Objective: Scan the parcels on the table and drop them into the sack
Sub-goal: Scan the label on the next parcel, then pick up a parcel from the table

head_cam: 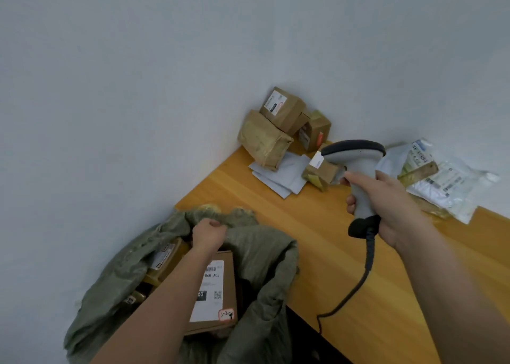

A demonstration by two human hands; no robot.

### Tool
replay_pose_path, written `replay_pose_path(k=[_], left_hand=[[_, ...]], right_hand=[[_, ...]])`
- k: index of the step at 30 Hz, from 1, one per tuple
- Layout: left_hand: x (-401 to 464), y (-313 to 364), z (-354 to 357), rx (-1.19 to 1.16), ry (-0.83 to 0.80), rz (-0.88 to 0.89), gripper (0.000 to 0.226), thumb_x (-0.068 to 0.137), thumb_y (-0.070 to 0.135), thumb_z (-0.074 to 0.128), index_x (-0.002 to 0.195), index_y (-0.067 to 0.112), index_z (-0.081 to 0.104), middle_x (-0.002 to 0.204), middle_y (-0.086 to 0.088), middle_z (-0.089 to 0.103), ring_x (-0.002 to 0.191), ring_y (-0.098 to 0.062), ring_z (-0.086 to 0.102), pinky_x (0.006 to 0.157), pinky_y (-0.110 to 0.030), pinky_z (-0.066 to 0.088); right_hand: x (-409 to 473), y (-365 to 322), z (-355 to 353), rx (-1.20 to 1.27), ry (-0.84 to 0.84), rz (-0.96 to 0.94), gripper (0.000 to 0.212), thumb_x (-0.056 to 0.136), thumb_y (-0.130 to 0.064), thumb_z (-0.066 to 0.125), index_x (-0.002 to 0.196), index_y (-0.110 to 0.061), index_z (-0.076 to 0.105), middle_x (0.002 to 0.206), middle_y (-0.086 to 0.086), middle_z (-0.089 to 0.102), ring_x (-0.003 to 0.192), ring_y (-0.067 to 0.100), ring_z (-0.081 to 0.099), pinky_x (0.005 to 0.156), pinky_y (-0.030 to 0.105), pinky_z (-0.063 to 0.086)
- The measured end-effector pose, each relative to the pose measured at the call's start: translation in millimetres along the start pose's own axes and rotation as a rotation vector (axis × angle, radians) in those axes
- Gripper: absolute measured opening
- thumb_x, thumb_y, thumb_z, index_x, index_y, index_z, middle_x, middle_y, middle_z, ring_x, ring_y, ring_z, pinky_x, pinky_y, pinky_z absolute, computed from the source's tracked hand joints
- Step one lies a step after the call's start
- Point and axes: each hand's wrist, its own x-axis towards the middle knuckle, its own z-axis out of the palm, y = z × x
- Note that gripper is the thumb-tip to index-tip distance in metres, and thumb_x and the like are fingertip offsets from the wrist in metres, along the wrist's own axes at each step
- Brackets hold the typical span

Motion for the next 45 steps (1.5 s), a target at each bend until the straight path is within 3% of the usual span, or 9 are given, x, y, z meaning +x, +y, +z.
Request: replay_pose_path(k=[5,9,13,20,25,30,38,42,45], left_hand=[[11.9,70.0,39.3,-0.053,-0.131,0.060,0.039,0.095,0.023,0.058,0.130,0.012,0.046,0.116,-0.005,0.051,0.094,-0.019,0.054,0.075,-0.031,0.046],[31.8,118.9,68.8,0.029,-0.126,0.140,0.060,0.096,0.024,0.057,0.148,0.008,0.029,0.119,-0.004,0.049,0.077,-0.008,0.052,0.057,-0.023,0.042],[62.8,162.3,97.3,0.155,-0.026,0.240,0.074,0.093,0.027,0.059,0.151,0.006,0.017,0.146,-0.017,0.030,0.120,-0.030,0.047,0.081,-0.032,0.043],[124.1,217.8,150.0,0.656,0.025,0.553,0.065,0.094,0.022,0.051,0.146,0.048,0.023,0.160,-0.012,-0.003,0.143,-0.051,0.003,0.114,-0.062,0.021],[141.6,205.2,155.2,0.706,0.201,0.454,0.066,0.088,0.070,0.044,0.140,0.029,0.037,0.161,-0.010,0.004,0.145,-0.040,0.011,0.114,-0.055,0.024],[147.4,172.9,141.8,0.387,0.283,0.073,0.109,0.076,0.077,0.057,0.148,0.003,0.021,0.151,-0.021,0.019,0.131,-0.040,0.036,0.100,-0.048,0.042],[153.4,162.7,127.0,-0.368,0.279,-0.120,0.086,0.074,0.025,0.082,0.137,0.014,0.024,0.127,-0.009,0.042,0.111,-0.029,0.051,0.089,-0.043,0.052],[136.8,148.9,106.1,-0.691,0.092,-0.177,0.056,0.078,0.019,0.075,0.125,0.009,0.046,0.111,-0.008,0.059,0.095,-0.023,0.062,0.078,-0.039,0.057],[116.6,140.5,85.4,-0.779,-0.026,-0.192,0.035,0.083,0.021,0.069,0.115,0.011,0.058,0.117,-0.011,0.061,0.102,-0.027,0.061,0.088,-0.045,0.055]], right_hand=[[30.7,-17.1,-9.0,0.063,0.026,-0.080,0.011,0.093,-0.019,0.064,0.102,-0.017,0.057,0.097,0.012,0.057,0.056,0.014,0.052,0.052,0.027,0.046],[68.2,-30.4,-15.2,0.097,0.013,-0.090,0.015,0.093,-0.022,0.065,0.106,-0.018,0.059,0.101,0.010,0.058,0.058,0.013,0.053,0.052,0.026,0.047],[111.6,-37.5,-29.5,0.075,0.026,-0.081,0.020,0.092,-0.026,0.065,0.109,-0.017,0.059,0.083,0.009,0.059,0.059,0.014,0.054,0.058,0.031,0.048],[188.9,-29.5,-41.0,0.024,0.040,0.001,0.019,0.093,-0.028,0.064,0.108,-0.019,0.059,0.076,0.009,0.059,0.064,0.018,0.056,0.060,0.031,0.050],[226.1,-13.8,-38.7,0.019,-0.007,0.051,0.021,0.093,-0.030,0.063,0.110,-0.018,0.059,0.080,0.011,0.059,0.064,0.017,0.056,0.065,0.035,0.049],[241.3,2.1,-35.3,0.062,-0.031,0.092,0.014,0.093,-0.028,0.064,0.106,-0.024,0.060,0.087,0.008,0.063,0.069,0.018,0.056,0.071,0.037,0.049],[233.3,4.5,-27.0,0.037,-0.063,0.104,0.018,0.093,-0.028,0.064,0.110,-0.022,0.059,0.089,0.010,0.061,0.067,0.016,0.055,0.062,0.030,0.049],[219.0,-2.1,-19.2,0.019,-0.088,0.082,0.019,0.093,-0.029,0.064,0.109,-0.020,0.060,0.088,0.010,0.062,0.069,0.018,0.054,0.066,0.034,0.048],[203.7,-7.7,-9.9,0.016,-0.054,0.062,0.016,0.091,-0.030,0.067,0.104,-0.021,0.061,0.082,0.009,0.062,0.069,0.019,0.056,0.068,0.036,0.048]])
